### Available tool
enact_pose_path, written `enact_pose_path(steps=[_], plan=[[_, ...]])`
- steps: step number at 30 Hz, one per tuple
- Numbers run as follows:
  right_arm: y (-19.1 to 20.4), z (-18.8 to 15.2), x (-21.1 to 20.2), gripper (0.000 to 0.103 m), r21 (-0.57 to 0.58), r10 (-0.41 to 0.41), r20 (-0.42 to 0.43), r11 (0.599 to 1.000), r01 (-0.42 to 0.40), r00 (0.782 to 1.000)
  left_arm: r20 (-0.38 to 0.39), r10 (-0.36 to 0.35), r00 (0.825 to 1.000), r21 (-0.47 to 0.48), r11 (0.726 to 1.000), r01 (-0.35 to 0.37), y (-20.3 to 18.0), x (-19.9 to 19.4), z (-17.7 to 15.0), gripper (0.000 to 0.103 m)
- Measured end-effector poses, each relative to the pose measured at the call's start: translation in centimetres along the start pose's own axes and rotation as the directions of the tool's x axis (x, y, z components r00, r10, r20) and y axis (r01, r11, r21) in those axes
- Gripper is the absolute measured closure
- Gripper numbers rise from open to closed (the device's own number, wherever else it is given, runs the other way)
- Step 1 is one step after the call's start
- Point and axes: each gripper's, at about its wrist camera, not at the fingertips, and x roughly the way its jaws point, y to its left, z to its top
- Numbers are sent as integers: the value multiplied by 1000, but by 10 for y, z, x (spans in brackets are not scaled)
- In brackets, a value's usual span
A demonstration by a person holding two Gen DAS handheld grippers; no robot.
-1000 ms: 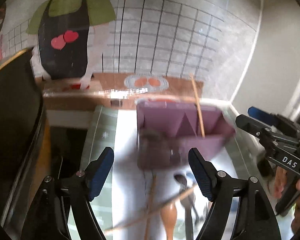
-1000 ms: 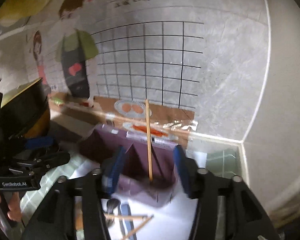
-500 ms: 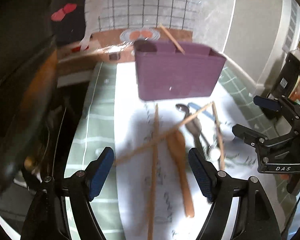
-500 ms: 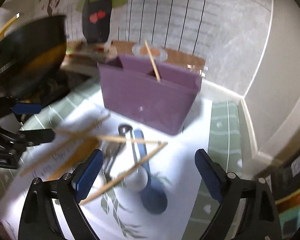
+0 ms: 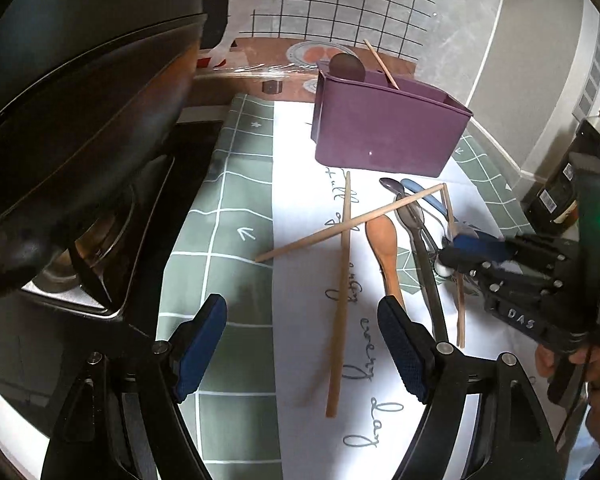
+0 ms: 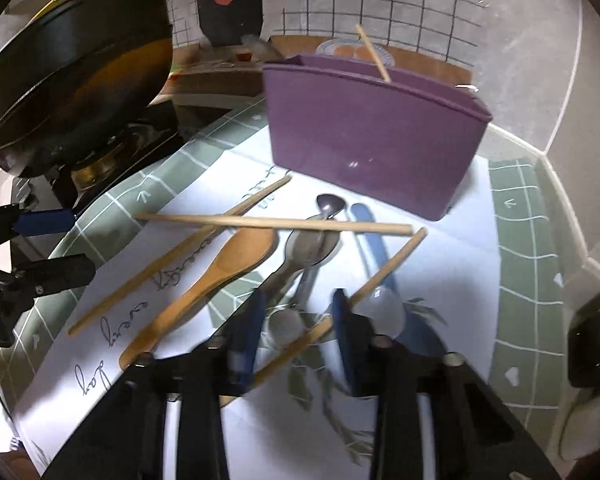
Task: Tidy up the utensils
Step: 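Grasp the white ceramic spoon with the right tool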
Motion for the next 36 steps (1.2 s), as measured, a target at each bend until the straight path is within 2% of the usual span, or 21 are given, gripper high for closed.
enact_pose_path(steps=[6,9,11,13,18,19,21,25,29,31,33,36], plan=[[2,-7,7,83,9,8,-37,1000,-7,999,9,-36,999,-21,999,37,2,2,1,25],[5,-7,10,82,-5,-18,-61,1000,18,998,-17,-129,992,-21,992,128,-1,9,9,25],[5,-10,10,83,-5,-14,-75,1000,14,997,-23,-162,987,4,987,162,-7,14,15,25],[5,-13,7,83,-5,-13,-76,1000,12,997,-30,-167,986,71,983,169,-19,19,26,25],[-4,-21,-9,83,19,-13,-69,1000,14,998,-80,-140,987,239,959,155,-52,47,59,27],[-7,-21,-12,83,26,-18,-66,999,19,998,-94,-130,987,259,954,150,-56,54,64,29],[-12,-20,-16,83,38,-24,-63,999,26,998,-138,-89,986,344,930,132,-74,73,75,48],[-18,-19,-19,83,44,-38,-68,998,41,997,-204,-30,978,462,878,123,-94,99,80,52],[-20,-20,-23,83,47,-41,-64,998,44,997,-259,-11,966,486,862,140,-102,116,81,53],[-21,-20,-24,83,54,-39,-64,998,43,997,-261,5,965,491,862,129,-104,120,82,60],[-21,-20,-24,83,60,-37,-67,997,41,997,-274,12,962,487,864,128,-104,125,83,64],[-22,-20,-26,83,63,-37,-70,997,42,997,-287,-19,958,451,879,153,-100,128,88,69]])
